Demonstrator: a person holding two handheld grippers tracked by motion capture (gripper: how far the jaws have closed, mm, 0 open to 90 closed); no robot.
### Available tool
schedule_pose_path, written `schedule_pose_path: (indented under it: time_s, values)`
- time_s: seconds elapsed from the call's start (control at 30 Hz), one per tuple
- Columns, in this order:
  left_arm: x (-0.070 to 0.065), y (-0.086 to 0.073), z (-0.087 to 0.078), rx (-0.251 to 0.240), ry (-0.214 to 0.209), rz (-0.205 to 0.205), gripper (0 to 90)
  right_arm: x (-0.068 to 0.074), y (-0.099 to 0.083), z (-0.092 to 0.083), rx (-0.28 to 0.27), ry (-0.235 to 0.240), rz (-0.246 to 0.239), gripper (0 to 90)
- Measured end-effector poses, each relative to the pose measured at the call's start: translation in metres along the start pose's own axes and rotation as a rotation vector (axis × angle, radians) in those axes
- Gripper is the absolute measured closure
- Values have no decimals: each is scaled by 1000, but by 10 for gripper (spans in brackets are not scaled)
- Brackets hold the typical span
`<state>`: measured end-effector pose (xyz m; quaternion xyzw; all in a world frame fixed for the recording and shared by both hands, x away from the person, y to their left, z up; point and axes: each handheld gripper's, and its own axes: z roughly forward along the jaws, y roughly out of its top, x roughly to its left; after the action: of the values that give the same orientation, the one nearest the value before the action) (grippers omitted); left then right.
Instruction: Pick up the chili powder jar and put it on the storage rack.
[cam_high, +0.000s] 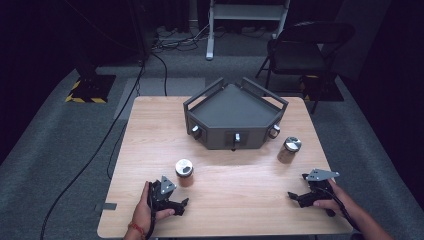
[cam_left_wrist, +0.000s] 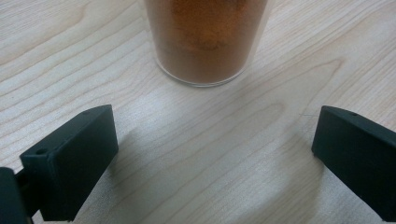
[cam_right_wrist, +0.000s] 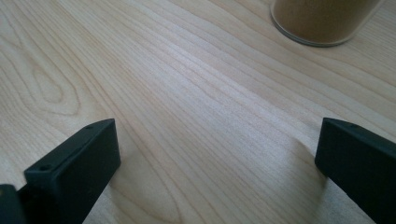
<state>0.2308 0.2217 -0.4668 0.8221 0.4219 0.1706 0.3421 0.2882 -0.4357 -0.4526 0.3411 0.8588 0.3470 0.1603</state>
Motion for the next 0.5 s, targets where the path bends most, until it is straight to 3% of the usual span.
schedule_pose_path:
  time_s: [0.5]
  values:
    - [-2,0,0,0,6,-5,2,0,-1,-1,-3,2,-3,0]
